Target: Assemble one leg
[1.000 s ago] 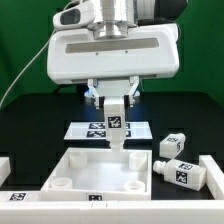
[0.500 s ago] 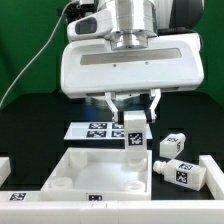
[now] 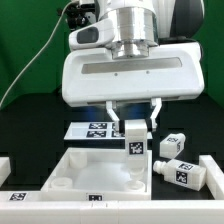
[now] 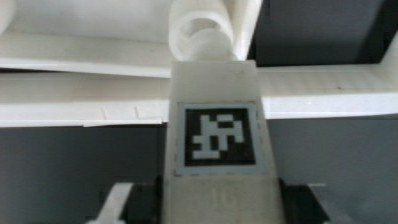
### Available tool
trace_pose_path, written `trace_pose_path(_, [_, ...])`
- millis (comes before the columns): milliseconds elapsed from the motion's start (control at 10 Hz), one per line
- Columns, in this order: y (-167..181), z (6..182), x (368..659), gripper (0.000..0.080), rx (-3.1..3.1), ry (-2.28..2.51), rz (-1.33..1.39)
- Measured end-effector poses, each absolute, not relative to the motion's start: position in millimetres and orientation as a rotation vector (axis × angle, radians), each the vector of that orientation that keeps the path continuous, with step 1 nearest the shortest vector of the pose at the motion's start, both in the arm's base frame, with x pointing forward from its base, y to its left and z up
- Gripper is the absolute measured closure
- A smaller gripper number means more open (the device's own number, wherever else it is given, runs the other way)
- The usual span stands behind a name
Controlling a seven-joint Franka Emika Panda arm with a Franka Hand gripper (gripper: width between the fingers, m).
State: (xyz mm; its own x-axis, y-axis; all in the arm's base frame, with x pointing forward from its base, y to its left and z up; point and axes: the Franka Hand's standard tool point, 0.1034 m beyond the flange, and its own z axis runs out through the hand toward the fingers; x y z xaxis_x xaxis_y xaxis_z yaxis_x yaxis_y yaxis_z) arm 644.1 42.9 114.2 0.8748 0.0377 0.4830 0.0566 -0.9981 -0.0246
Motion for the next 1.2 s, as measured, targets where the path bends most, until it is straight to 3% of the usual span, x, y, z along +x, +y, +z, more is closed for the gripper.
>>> trace_pose_path(600, [45,91.8,637,0.0515,-3.011,-0.086,-0.771])
trace_pose_path(1200, [41,89.8,637,0.0515,-2.991,-0.085,-0.914])
